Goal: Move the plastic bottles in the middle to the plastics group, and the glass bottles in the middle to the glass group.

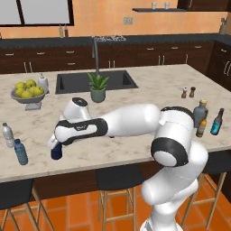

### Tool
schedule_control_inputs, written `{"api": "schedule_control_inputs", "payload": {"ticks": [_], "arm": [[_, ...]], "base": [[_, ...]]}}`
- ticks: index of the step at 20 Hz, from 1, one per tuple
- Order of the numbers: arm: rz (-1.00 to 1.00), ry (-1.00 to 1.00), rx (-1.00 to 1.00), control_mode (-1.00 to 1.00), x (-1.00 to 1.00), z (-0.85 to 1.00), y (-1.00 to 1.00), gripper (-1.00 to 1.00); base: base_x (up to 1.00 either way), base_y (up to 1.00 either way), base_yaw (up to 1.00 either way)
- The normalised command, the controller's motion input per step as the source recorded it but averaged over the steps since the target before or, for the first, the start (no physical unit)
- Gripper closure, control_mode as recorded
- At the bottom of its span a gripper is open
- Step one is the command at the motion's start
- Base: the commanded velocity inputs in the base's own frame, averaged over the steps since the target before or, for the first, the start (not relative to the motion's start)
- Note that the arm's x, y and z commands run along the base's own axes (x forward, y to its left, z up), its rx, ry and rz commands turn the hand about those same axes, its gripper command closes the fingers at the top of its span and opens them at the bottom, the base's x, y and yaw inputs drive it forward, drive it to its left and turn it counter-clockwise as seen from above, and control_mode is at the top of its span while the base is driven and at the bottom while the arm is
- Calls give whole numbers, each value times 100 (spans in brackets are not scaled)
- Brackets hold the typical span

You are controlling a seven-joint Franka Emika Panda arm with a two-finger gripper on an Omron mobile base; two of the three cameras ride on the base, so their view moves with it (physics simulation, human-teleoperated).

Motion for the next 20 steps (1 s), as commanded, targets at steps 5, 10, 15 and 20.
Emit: {"api": "schedule_control_inputs", "payload": {"ticks": [5,10,15,20], "arm": [[8,-2,2,-100,21,1,44,100],[1,1,0,-100,13,3,5,100],[0,5,0,-100,46,1,4,100],[0,3,0,-100,55,0,22,100]], "base": [[0,0,0],[0,0,0],[0,0,0],[0,0,0]]}}
